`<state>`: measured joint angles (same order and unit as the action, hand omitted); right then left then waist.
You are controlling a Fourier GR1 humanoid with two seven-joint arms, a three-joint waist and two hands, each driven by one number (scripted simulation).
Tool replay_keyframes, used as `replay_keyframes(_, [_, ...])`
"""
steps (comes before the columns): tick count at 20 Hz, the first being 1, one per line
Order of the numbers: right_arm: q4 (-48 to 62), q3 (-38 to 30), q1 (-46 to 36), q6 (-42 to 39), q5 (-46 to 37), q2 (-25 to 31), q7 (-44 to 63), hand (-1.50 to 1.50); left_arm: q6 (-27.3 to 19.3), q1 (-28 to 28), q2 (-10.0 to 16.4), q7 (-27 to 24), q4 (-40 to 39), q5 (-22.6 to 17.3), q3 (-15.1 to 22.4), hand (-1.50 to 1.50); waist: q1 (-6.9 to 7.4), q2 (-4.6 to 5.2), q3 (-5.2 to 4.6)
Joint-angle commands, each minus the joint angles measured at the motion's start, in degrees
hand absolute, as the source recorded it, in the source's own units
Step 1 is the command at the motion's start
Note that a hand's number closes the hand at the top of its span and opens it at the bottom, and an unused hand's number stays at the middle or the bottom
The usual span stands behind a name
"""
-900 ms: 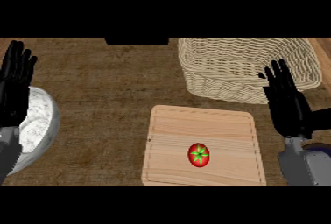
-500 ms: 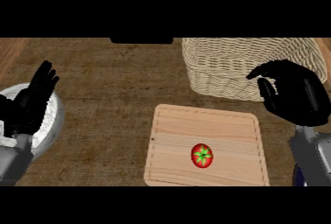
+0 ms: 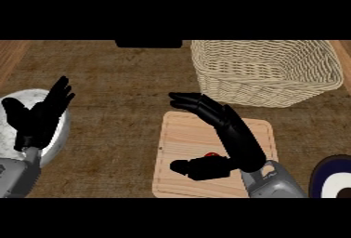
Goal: Pick the tomato from the cutting board and place it in the basket
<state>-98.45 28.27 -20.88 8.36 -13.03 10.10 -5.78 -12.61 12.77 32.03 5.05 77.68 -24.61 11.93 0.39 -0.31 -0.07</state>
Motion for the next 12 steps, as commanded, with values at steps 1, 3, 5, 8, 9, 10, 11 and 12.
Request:
replay_keyframes(1, [-2.48, 8.98, -2.30, 5.63, -12.20, -6.44, 15.90, -1.50, 0.91, -0.35, 0.47, 1.28, -2.18, -0.40, -1.20, 0.00, -0.64, -0.12, -0.10])
replay_keyframes(3, [-5.49, 5.90, -7.06, -1.37, -10.34, -4.39, 28.33, -1.50, 0.70, 0.32, 0.50, 3.04, -0.44, -0.39, -0.85, 0.00, -0.78, -0.29, -0.11])
replay_keyframes(5, [-6.08, 9.30, -6.81, -3.45, -15.60, -2.71, 35.07, -1.50, 0.87, -0.53, 0.83, 1.49, -2.08, -0.11, -1.59, 0.00, -1.42, -0.54, -0.20])
replay_keyframes(8, [-4.55, 3.95, -14.23, -11.72, -18.87, 4.49, 44.14, -1.50, 0.47, -2.04, 0.62, 0.17, -0.85, 0.57, -1.12, 0.00, -1.31, -1.05, -0.41])
replay_keyframes(9, [-5.00, 4.32, -14.44, -13.67, -21.02, 6.83, 46.96, -1.50, -0.04, -1.20, 0.43, 1.91, -1.34, -0.17, -1.57, 0.00, -2.47, -1.27, -0.42])
replay_keyframes(10, [-6.38, 4.16, -16.16, -16.27, -21.96, 7.90, 50.39, -1.50, 0.43, -2.27, -0.04, 1.16, -1.35, 0.00, -0.98, 0.00, -2.53, -1.38, -0.44])
replay_keyframes(11, [-5.75, 2.19, -18.46, -18.93, -21.26, 8.20, 53.80, -1.50, 0.68, -0.71, 0.47, 2.71, -1.28, -0.47, -1.45, 0.00, -2.24, -0.89, -0.30])
replay_keyframes(12, [-7.56, 1.28, -19.93, -22.42, -20.07, 8.95, 57.26, -1.50, -1.24, -1.29, -0.93, 2.04, -0.24, 1.20, -0.07, 0.00, -2.19, -0.97, -0.23])
